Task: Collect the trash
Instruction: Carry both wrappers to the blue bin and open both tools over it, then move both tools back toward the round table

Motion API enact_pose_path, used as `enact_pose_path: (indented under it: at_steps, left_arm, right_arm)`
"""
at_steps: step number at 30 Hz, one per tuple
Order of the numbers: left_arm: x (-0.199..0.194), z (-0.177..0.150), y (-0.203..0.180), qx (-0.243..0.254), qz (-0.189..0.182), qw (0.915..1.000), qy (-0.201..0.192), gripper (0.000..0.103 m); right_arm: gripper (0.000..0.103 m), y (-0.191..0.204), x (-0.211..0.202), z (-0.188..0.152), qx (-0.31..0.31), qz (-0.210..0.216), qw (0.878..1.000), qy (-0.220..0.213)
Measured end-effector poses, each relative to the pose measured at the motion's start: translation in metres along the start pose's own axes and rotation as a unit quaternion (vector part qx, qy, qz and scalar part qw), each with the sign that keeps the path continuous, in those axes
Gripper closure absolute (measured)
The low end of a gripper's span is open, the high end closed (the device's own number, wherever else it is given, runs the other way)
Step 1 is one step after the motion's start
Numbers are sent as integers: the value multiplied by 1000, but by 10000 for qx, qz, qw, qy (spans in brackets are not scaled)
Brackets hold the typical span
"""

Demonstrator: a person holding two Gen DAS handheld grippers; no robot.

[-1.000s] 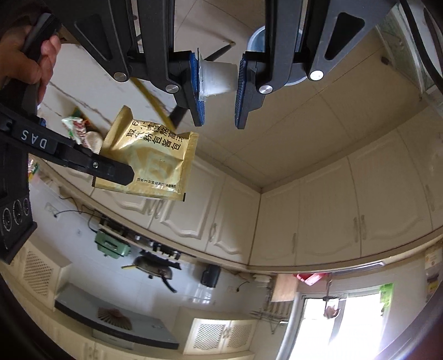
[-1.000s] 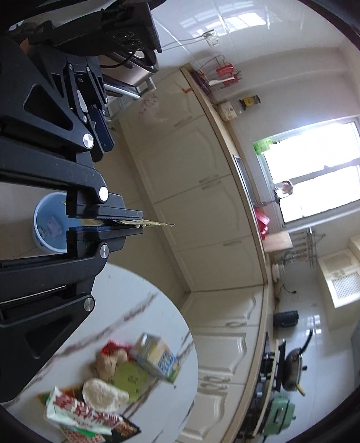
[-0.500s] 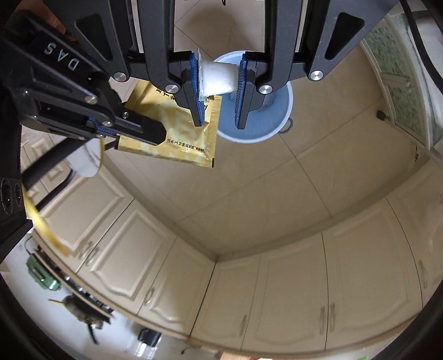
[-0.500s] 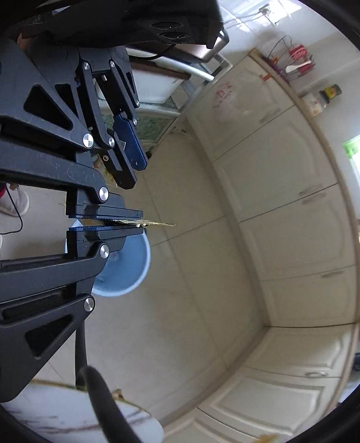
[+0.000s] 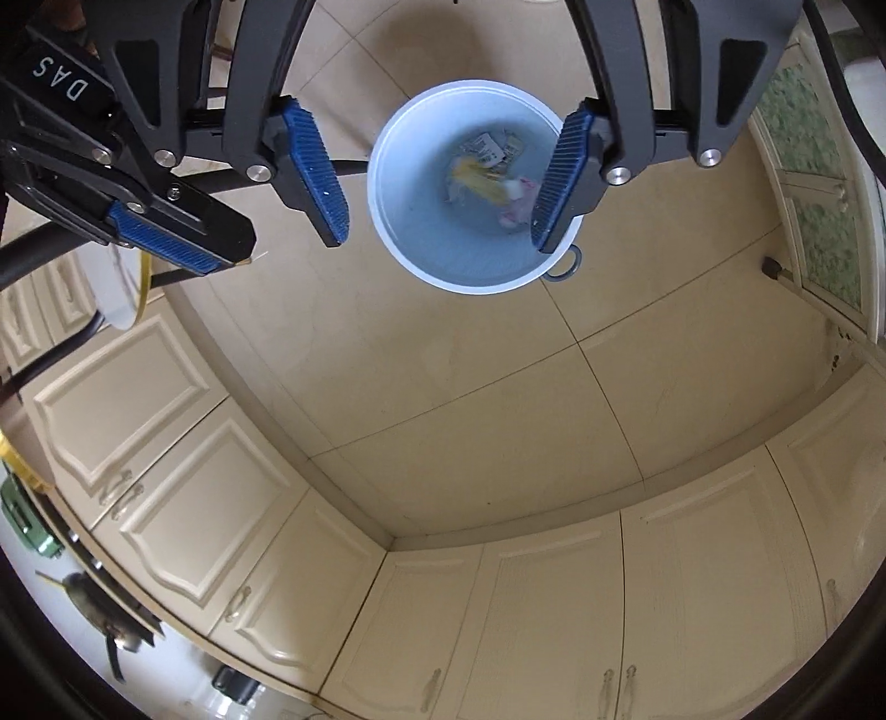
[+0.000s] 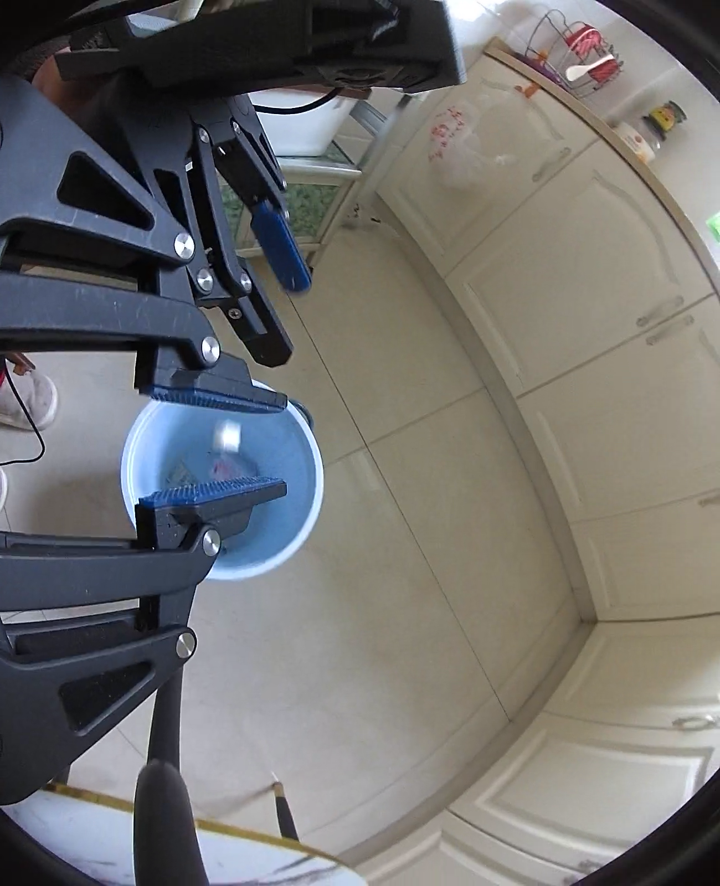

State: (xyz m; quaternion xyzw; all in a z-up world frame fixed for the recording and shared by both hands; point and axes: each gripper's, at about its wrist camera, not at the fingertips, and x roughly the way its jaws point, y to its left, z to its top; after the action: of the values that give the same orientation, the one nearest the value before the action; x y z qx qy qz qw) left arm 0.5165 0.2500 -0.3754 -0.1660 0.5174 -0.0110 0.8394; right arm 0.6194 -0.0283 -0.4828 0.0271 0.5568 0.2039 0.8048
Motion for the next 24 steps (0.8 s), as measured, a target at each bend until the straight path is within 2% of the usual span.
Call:
enact_pose_path:
  at_steps: [2, 4, 8, 12, 16, 21, 24]
  left_arm:
    - [-3, -9, -3, -3, 142, 9999, -51, 38]
    - [-18, -11, -12, 86, 243, 9995, -180, 38]
    - [-64, -15, -23, 110, 382, 9975, -578, 36]
    - [-126, -24, -36, 174, 484, 9921, -1140, 33]
    - [-191, -44, -68, 393, 481, 9819, -1787, 23]
    - [-263, -79, -114, 734, 239, 9654, -2491, 16]
    - [-295, -107, -146, 976, 236, 9535, -2843, 8]
  right_arm:
    - [63, 2, -6, 2, -38, -63, 9999, -104]
    - [63, 2, -18, 3, -72, -18, 9998, -161]
    - [58, 20, -45, 9, -228, -82, 9988, -418]
    - [49, 42, -102, 5, -412, -188, 9952, -867]
    - [32, 60, -174, -10, -640, -381, 9866, -1452]
    - [12, 67, -272, -38, -573, -606, 9734, -2132]
    - [9, 66, -328, -64, -471, -699, 9643, -2511]
